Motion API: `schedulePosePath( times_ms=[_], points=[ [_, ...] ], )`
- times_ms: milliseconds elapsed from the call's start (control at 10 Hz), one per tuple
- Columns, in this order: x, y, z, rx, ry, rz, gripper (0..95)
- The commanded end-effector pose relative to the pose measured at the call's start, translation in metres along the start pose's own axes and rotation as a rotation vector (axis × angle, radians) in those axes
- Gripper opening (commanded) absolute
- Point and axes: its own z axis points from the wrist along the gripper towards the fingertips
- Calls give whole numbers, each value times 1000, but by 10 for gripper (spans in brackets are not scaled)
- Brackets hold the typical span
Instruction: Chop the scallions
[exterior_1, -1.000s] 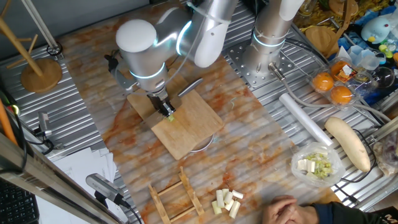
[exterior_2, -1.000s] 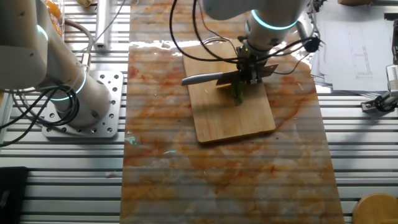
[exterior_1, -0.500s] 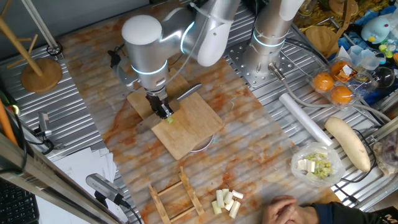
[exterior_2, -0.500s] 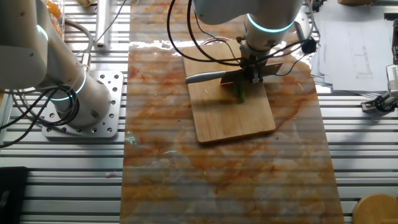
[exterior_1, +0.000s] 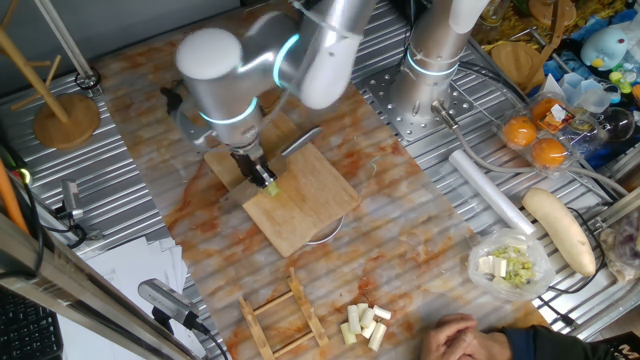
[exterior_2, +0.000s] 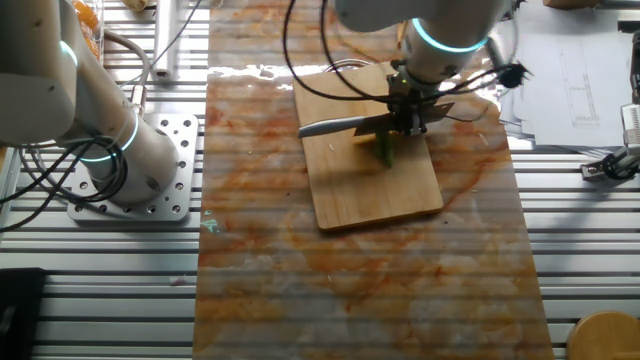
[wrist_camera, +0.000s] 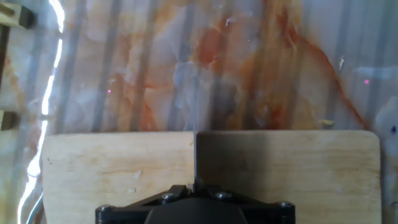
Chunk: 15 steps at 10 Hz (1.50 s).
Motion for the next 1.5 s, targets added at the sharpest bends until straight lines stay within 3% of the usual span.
schedulePosePath(
  times_ms=[100, 800, 1100, 1200, 1300, 1400, 1500],
  points=[
    [1, -1, 1, 15, -13, 3, 0],
    [9, -10, 5, 20, -17, -7, 0],
    [4, -12, 30, 19, -54, -12, 0],
    [-8, -8, 39, 19, -69, 1, 0],
    [-17, -4, 45, 32, -74, 9, 0],
    [-19, -3, 46, 71, -65, -4, 0],
    [-15, -5, 44, 68, -55, -12, 0]
  ],
)
